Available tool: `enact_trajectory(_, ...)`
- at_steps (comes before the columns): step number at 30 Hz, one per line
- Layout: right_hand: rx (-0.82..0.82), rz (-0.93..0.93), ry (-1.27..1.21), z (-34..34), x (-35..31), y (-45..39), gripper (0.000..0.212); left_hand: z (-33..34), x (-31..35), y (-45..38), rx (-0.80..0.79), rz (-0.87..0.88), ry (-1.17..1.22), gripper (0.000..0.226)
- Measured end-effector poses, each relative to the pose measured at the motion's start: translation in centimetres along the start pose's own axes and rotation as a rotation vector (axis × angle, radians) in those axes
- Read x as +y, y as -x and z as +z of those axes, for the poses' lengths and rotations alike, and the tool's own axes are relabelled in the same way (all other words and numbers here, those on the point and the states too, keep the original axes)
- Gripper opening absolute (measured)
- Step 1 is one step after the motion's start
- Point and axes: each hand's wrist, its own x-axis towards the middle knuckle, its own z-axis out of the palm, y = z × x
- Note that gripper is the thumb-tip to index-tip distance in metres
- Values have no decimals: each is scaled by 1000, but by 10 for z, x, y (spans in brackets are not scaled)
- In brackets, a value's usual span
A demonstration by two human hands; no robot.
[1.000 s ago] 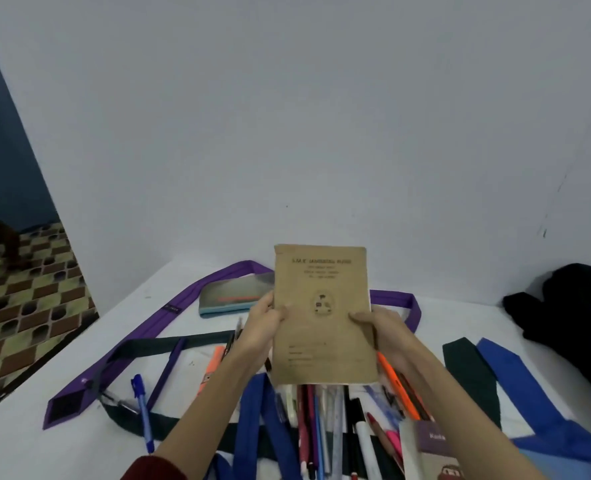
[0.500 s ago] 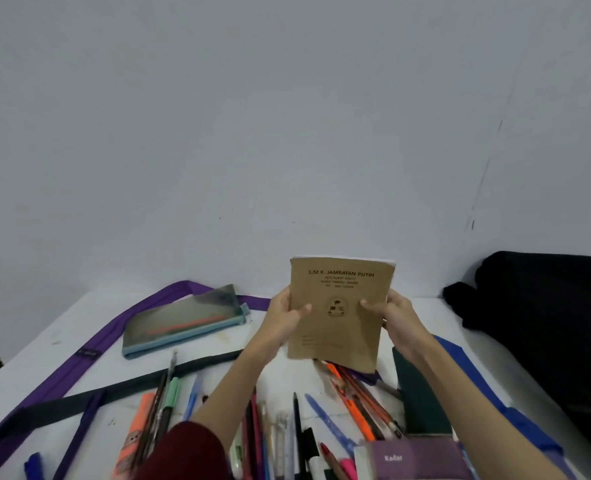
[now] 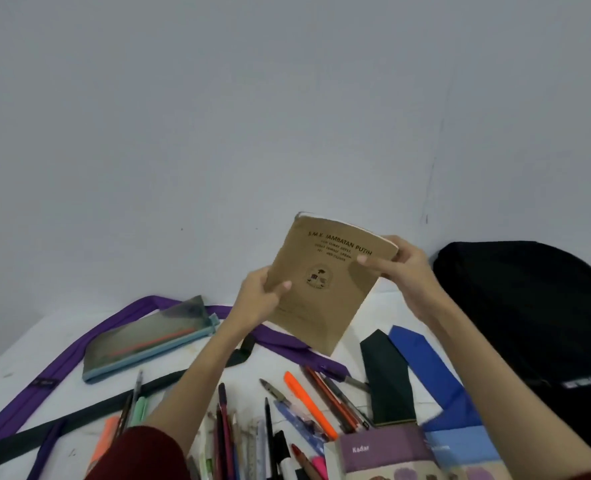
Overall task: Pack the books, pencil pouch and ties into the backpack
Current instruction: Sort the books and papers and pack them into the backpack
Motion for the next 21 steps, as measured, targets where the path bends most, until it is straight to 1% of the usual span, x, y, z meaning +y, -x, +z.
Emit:
enact_trajectory(1, 32, -38, 67, -13, -12, 4, 31, -1, 12, 0, -33, 43, -63, 9)
enact_trajectory(2, 43, -66, 143, -23, -22, 8, 32, -3, 23, 0, -64, 99, -138, 11)
enact_trajectory(3, 31, -79, 227, -34, -30, 14, 32, -2, 35, 2, -101, 155, -229, 18)
enact_trajectory(4, -24, -75, 322, -44, -36, 21, 31, 3, 47, 5, -136, 213, -330, 24)
enact_trajectory(6, -197, -12, 467, -56, -40, 36, 23, 18, 69, 10, -204, 327, -494, 25)
enact_trajectory(7, -244, 20, 490, -65, -40, 45, 19, 30, 81, 11, -245, 385, -538, 22)
enact_trajectory(8, -245, 31, 484, -77, -40, 53, 17, 45, 93, 13, -276, 436, -554, 18)
enact_trajectory(10, -170, 27, 448, -104, -40, 69, 12, 75, 111, 16, -263, 526, -532, 12)
enact_trajectory(12, -98, 55, 423, -135, -43, 81, 8, 102, 121, 19, -171, 593, -423, 20)
enact_trajectory(14, 14, 106, 409, -186, -47, 102, 9, 146, 137, 27, -98, 662, -298, 23)
enact_trajectory(16, 132, 171, 363, -240, -48, 120, 13, 190, 148, 36, -99, 702, -235, 14)
enact_trajectory(17, 212, 195, 321, -270, -50, 130, 17, 218, 153, 42, -150, 691, -212, 10)
enact_trajectory(18, 303, 205, 264, -298, -50, 137, 19, 243, 157, 48, -233, 661, -210, 16)
enact_trajectory(19, 398, 209, 194, -320, -50, 142, 19, 264, 155, 54, -357, 627, -248, 24)
enact_trajectory(20, 488, 211, 134, -344, -49, 146, 15, 289, 156, 64, -493, 608, -342, 29)
enact_trajectory(21, 556, 205, 84, -362, -48, 148, 13, 310, 155, 74, -597, 623, -481, 38)
